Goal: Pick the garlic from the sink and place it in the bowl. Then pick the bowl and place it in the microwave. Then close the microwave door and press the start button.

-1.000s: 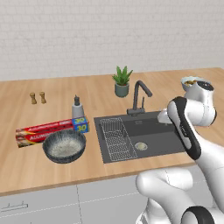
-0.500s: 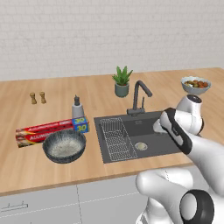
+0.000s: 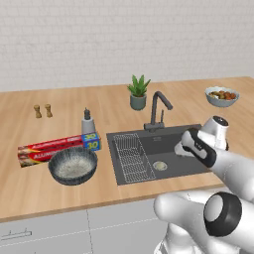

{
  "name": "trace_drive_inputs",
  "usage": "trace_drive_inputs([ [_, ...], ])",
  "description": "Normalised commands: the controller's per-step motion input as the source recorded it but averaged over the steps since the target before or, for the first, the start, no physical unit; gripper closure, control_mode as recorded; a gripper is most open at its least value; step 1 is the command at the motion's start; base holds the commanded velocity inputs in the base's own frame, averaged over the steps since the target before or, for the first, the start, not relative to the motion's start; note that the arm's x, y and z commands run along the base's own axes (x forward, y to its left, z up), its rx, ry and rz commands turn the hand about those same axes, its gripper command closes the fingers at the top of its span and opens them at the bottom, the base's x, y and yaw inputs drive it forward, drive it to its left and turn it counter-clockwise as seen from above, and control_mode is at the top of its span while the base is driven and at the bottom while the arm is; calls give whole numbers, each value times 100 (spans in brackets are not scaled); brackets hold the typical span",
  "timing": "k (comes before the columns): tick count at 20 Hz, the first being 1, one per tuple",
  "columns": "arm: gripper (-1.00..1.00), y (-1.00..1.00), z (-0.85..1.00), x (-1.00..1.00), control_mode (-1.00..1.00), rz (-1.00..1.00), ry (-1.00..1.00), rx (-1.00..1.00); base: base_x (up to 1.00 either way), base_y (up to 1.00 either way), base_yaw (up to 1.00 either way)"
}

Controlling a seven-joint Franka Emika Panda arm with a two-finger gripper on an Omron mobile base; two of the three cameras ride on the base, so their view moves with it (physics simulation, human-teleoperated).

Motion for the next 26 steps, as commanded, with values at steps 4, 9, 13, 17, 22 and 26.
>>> trace_drive_inputs([
  [4, -100, 0, -20, 41, -100, 0, 4, 0, 0, 0, 0],
  [9, -100, 0, -20, 28, -100, 0, 5, 0, 0, 0, 0],
  [13, -100, 0, -10, 24, -100, 0, 2, 0, 0, 0, 0],
  [17, -100, 0, -10, 27, -100, 0, 4, 0, 0, 0, 0],
  [22, -100, 0, -16, 25, -100, 0, 5, 0, 0, 0, 0],
  [26, -100, 0, -19, 22, -100, 0, 6, 0, 0, 0, 0],
])
